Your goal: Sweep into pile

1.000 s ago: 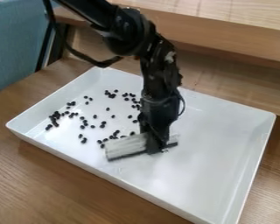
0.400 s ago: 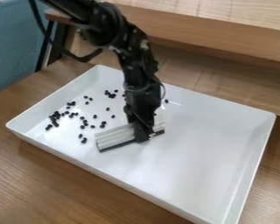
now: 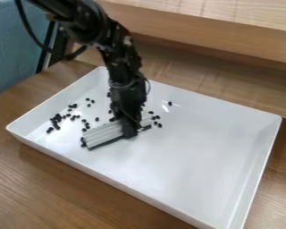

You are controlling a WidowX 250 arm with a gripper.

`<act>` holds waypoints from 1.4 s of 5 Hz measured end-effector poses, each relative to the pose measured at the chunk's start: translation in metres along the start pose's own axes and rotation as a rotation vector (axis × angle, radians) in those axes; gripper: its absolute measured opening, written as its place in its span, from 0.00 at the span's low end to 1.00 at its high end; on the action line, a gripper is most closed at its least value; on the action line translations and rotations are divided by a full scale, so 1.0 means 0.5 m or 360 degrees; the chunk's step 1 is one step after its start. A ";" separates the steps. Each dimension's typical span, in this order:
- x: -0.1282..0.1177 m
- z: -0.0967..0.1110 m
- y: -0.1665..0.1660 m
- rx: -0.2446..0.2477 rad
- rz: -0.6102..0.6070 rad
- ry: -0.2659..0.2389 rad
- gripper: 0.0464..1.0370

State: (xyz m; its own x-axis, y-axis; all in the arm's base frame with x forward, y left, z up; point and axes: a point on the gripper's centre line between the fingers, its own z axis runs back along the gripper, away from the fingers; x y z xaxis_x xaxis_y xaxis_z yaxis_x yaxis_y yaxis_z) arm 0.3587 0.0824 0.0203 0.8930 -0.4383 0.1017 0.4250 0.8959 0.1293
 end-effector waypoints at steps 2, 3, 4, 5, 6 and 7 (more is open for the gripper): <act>-0.023 -0.004 0.034 -0.0055 0.0029 0.0055 0.35; -0.016 -0.009 0.061 -0.0160 -0.0168 0.0096 0.35; 0.001 -0.012 0.085 -0.0196 -0.0372 0.0145 0.35; 0.005 -0.012 0.096 -0.0167 -0.0431 0.0145 0.35; 0.010 -0.015 0.108 -0.0095 -0.0488 0.0136 0.35; 0.008 -0.013 0.108 -0.0035 -0.0495 0.0104 0.35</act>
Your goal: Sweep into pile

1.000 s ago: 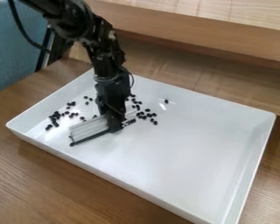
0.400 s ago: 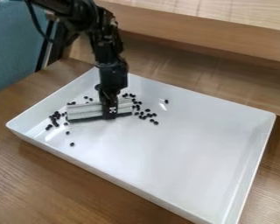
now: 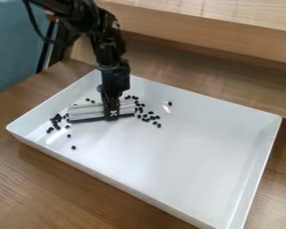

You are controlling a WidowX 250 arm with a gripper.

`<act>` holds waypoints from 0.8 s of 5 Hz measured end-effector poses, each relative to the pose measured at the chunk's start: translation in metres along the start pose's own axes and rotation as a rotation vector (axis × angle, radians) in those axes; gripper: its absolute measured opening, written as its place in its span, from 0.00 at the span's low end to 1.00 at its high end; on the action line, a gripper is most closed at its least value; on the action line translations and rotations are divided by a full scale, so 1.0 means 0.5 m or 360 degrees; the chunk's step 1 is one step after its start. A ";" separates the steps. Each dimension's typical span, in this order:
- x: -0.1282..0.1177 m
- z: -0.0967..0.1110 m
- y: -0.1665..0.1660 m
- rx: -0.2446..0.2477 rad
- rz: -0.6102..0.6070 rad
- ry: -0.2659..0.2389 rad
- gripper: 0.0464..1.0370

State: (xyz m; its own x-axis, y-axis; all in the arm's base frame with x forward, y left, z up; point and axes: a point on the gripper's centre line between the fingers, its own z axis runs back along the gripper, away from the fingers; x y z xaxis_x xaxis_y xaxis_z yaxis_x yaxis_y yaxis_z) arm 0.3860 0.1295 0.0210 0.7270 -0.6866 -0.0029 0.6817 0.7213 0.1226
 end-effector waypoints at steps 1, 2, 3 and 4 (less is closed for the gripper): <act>0.000 0.001 0.000 0.0037 0.0069 -0.0027 0.35; -0.003 0.003 0.002 0.0049 0.0162 -0.0082 0.35; -0.007 0.003 0.009 0.0046 0.0252 -0.0143 0.35; -0.010 0.003 0.011 0.0047 0.0296 -0.0166 0.35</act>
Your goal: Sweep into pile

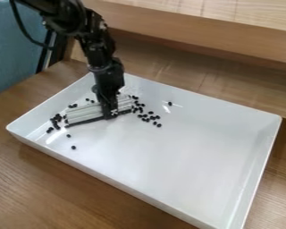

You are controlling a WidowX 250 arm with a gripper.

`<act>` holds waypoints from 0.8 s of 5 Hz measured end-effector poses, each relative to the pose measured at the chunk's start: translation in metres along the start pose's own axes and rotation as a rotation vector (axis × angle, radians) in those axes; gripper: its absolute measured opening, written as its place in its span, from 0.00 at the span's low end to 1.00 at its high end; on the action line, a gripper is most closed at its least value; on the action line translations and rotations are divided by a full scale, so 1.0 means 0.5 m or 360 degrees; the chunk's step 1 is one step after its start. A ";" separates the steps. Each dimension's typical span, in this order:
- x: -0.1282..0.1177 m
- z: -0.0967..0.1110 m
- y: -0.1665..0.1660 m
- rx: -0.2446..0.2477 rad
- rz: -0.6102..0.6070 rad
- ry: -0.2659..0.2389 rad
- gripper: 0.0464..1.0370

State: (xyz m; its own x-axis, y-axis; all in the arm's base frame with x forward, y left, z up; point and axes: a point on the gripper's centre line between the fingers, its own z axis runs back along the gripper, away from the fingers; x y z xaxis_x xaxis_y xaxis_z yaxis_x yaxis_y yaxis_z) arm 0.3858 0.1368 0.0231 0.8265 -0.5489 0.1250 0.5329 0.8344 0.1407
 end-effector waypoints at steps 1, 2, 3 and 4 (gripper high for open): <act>-0.009 0.001 0.009 0.0001 0.0109 -0.0041 0.35; -0.014 0.001 0.010 0.0007 0.0228 -0.0078 0.35; -0.017 0.000 0.010 -0.0049 0.0291 -0.0085 0.44; -0.014 -0.001 0.008 -0.0124 0.0318 -0.0041 0.72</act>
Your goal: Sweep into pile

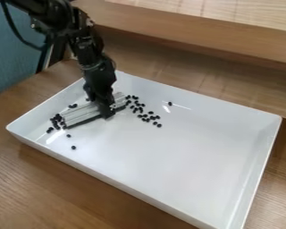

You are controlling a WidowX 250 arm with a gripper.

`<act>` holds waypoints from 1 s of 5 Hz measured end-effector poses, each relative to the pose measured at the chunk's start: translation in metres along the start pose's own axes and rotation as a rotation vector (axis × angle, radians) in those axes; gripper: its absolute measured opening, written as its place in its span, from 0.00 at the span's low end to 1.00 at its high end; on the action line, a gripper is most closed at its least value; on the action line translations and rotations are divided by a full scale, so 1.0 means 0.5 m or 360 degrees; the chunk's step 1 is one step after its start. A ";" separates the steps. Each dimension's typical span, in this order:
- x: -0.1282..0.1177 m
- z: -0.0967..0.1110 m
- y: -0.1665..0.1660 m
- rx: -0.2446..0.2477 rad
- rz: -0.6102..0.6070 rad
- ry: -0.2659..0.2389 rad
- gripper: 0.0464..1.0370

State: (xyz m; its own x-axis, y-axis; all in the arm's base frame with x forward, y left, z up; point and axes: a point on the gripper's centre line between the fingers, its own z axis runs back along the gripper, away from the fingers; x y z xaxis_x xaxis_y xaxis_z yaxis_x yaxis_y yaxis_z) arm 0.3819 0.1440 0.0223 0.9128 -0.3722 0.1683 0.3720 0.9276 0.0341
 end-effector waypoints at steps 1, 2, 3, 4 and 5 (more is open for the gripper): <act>0.006 0.006 -0.007 -0.0070 0.0071 0.0014 0.94; 0.009 0.013 -0.014 -0.0091 0.0088 0.0049 0.96; 0.013 0.023 -0.022 -0.0114 0.0115 0.0100 0.96; 0.033 0.095 -0.028 -0.0045 0.0103 0.0091 0.96; 0.041 0.131 -0.038 0.0007 0.0096 0.0110 0.96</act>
State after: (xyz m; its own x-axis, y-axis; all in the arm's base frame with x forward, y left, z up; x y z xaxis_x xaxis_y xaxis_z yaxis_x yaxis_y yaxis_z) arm 0.3823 0.1208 0.0895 0.9430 -0.3167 0.1019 0.3153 0.9485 0.0304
